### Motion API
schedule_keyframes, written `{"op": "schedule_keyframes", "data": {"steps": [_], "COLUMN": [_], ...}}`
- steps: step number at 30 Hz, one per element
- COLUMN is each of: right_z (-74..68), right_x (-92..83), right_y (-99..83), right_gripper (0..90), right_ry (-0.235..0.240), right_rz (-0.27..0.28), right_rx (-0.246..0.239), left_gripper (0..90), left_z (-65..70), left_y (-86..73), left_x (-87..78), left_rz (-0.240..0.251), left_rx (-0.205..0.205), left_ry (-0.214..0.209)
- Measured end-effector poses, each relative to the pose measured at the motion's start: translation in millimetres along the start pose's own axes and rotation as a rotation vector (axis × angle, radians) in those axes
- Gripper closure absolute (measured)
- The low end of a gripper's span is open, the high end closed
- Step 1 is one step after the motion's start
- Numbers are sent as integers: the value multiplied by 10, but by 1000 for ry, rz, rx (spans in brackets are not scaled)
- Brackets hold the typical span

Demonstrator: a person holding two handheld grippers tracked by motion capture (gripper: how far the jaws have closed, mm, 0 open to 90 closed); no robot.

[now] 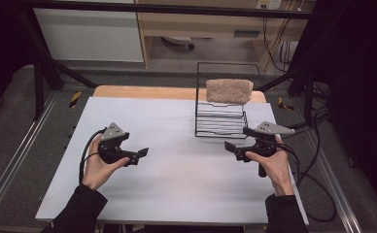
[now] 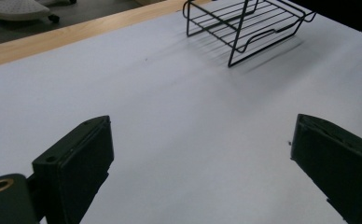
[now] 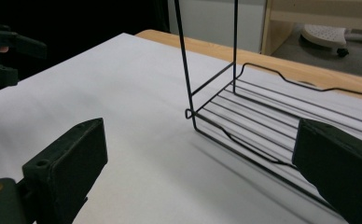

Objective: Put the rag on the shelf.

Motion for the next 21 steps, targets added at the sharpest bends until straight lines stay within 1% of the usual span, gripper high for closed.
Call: {"op": "schedule_keyframes", "data": {"steps": [4,6,9,12,17,21], "right_z": [9,19,34,56,71,82], "right_x": [25,29,29,29,15,-8], "right_y": [-157,-239,-360,-476,-645,-754], "right_gripper": [40,40,38,37,31,24], "right_ry": [2,1,9,8,10,10], "right_rz": [-21,-30,-31,-41,-72,-117], "right_rx": [2,11,23,14,10,8], "left_gripper": [57,57,57,57,58,58], "left_z": [-52,-76,-109,-144,-177,-211], "left_y": [-160,-246,-370,-474,-610,-732], "left_x": [-63,-89,-119,-155,-211,-248], "left_rz": [-9,-24,-36,-44,-39,-41], "left_rx": [-6,-4,-7,-6,-15,-17], "left_ry": [14,19,24,32,41,45]}}
Point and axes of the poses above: each handheld gripper's, and its own axes: x roughly forward along the jaws, y roughly out of its top, z roughly to its right, the point moved 3 cm from there along x, roughly forward along the jaws, and after that the axes turned 8 degrees about -y, right-handed, at the moved point
